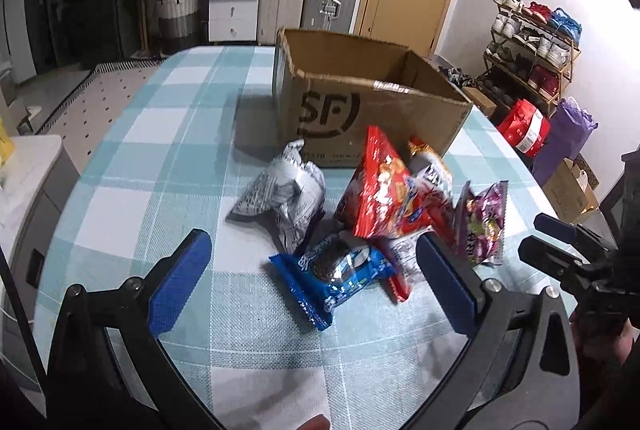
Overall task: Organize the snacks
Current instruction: 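Lower the right tool onto the purple grape candy bag and close it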
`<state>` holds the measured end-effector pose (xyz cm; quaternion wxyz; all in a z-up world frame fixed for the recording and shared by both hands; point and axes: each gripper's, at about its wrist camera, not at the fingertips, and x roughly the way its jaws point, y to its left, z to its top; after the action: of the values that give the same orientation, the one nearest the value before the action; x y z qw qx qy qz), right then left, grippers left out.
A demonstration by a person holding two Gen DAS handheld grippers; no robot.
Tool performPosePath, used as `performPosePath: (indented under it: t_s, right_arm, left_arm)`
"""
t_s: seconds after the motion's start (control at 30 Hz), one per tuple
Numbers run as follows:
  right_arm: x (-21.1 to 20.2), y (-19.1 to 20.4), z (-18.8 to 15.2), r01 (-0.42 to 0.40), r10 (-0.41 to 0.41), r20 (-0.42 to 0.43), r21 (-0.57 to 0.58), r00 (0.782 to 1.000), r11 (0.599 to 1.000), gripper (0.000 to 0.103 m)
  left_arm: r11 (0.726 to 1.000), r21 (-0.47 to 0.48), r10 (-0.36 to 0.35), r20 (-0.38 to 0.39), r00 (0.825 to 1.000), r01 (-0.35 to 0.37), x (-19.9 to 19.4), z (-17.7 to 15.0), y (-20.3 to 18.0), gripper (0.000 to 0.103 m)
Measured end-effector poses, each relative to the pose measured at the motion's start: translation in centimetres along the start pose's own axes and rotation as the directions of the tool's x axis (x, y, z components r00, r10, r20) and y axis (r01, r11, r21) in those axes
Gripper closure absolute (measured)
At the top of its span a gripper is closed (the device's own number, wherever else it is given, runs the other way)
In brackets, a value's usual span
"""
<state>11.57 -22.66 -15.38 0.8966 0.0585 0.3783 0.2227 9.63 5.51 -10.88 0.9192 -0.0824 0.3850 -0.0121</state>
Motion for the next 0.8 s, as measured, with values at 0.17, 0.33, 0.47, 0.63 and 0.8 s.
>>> performPosePath:
  t_s: [0.17,0.33,0.47,0.63,0.8]
  right_arm:
    - [1.8,-0.9,-0.3,-0.005,0.005,-0.028,0.022,1.0,1.0,0.001]
    - [3.5,-1.7,-0.2,-0.012,0.014,-0.05,0.036,0.999,0.999,0.001]
    - [4.6,-2.1,0.1,-0.022,0.024,-0.062,0.041,0.998,0.999,0.001]
    - [5.9,-2.3,0.4,-0.039,0.042,-0.072,0.045,0.997,0.998,0.001]
    - [7.1,-2.2,0.7,-0.05,0.053,-0.096,0.037,0.994,0.998,0.031]
  left_arm:
    - [1.0,-0.01,-0.001,-0.028,1.0,0.001,1.8,-0.8,0.8,0.001]
    - [1.0,-0.018,0.003,-0.048,0.999,-0.003,3.4,-1.3,1.4,0.001]
    - [0.999,-0.04,-0.011,-0.072,0.997,0.008,4.7,-1.5,2.0,0.001]
    - [0.998,-0.055,-0.016,-0.086,0.996,0.011,5.7,-1.5,2.6,0.001]
    - [0.998,-0.065,-0.009,-0.092,0.996,0.003,6.2,-1.3,3.4,0.001]
